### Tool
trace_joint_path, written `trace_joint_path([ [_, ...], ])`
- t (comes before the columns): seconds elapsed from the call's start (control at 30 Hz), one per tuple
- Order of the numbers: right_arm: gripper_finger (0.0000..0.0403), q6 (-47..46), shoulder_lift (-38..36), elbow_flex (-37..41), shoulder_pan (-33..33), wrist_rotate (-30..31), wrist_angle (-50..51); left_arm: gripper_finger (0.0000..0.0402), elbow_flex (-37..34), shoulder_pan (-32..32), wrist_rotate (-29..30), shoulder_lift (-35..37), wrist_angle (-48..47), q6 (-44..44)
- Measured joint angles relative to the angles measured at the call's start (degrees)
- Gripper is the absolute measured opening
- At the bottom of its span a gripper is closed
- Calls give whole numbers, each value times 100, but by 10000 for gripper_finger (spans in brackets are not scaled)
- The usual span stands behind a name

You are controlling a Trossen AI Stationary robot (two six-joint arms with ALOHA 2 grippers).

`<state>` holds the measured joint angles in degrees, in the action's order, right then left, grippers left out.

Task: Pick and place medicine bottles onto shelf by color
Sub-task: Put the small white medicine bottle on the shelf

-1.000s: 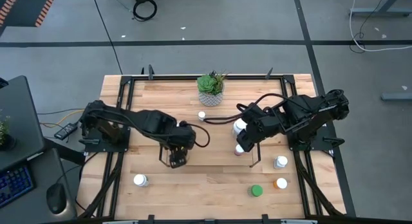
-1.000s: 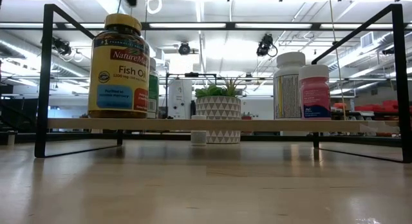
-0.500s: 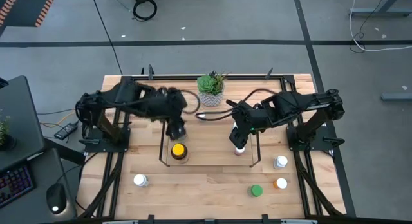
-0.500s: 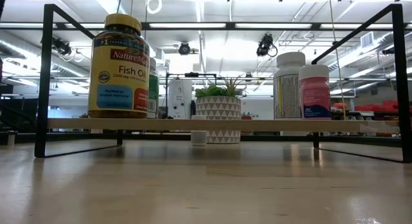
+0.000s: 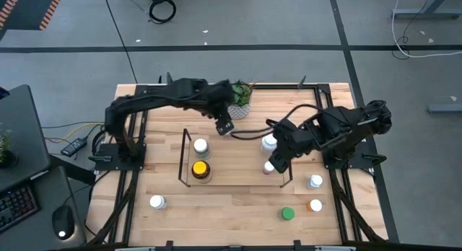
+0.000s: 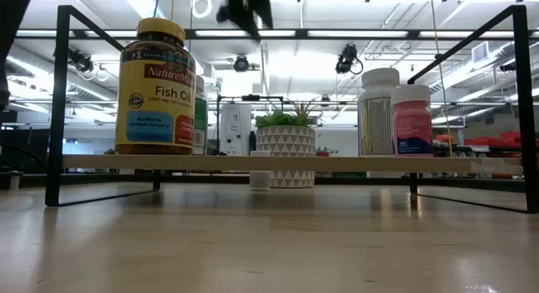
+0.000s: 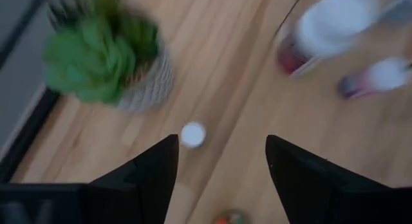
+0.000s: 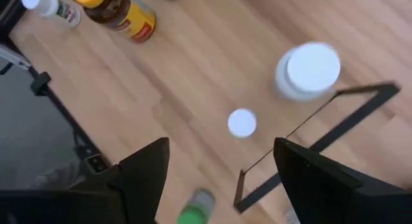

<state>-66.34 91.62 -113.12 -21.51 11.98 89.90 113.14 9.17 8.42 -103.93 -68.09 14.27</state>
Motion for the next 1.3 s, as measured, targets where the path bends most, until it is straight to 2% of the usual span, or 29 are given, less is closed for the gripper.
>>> trace_joint_path([
  [0.2,286,-513,-93,0,-240,36,14,242,-569,310,77,-519,216,74],
  [0.5,286,-764,-88,0,-247,-291,14,253,-583,438,-35,-1373,275,617],
  [0.6,286,-768,-88,0,-247,-419,12,255,-583,451,-261,-1542,276,788],
  [0.7,286,-790,-88,0,-247,-460,14,256,-583,455,-416,-1670,302,909],
  [1.3,286,-895,-88,0,-256,-460,12,256,-580,488,-401,-2003,333,690],
])
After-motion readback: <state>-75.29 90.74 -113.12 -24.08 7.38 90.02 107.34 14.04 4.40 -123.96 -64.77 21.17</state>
